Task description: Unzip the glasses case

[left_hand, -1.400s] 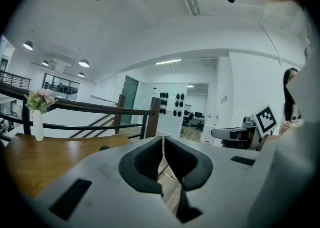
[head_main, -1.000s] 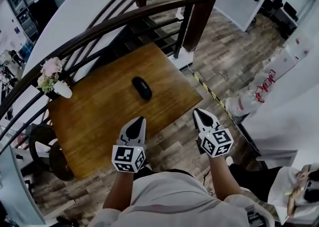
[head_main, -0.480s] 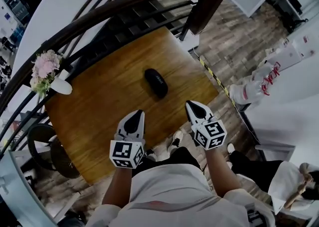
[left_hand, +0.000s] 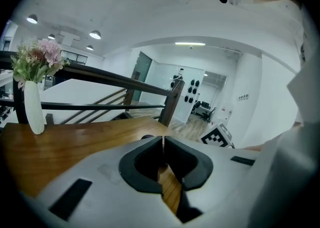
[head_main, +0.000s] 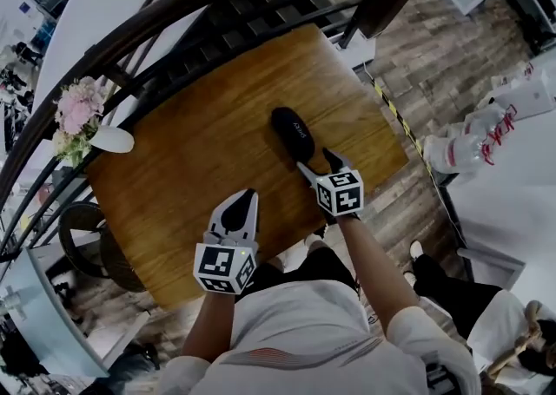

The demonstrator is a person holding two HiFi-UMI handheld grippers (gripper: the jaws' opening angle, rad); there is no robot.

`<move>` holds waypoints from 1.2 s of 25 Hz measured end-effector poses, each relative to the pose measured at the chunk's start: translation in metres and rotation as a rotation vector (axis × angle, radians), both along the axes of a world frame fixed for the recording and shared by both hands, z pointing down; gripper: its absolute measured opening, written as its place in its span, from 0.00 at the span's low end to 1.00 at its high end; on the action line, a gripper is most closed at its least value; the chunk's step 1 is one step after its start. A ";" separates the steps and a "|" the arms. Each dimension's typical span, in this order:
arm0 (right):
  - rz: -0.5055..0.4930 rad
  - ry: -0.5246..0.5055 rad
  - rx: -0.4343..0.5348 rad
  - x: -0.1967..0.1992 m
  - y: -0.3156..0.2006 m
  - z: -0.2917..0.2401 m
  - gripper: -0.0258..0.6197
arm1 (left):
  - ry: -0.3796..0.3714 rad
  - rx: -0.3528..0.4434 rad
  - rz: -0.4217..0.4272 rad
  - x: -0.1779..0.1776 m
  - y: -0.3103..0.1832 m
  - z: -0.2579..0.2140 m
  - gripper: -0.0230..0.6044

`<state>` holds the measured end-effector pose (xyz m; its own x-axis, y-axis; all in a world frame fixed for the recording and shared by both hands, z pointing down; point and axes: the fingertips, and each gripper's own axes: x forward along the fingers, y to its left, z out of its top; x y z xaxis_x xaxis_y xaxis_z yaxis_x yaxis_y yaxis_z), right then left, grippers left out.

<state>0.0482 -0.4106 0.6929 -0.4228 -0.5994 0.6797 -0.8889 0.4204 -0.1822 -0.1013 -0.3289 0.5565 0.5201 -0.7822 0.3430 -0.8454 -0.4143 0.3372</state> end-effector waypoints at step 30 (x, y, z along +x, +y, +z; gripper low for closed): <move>0.036 0.073 0.269 0.037 0.031 -0.126 0.57 | -0.034 0.149 0.137 0.047 -0.006 -0.068 0.07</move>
<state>0.0854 -0.3791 0.5673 -0.3533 -0.7760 0.5225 -0.9109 0.4125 -0.0033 -0.0543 -0.3344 0.4886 0.6155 -0.7480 0.2482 -0.7873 -0.5694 0.2363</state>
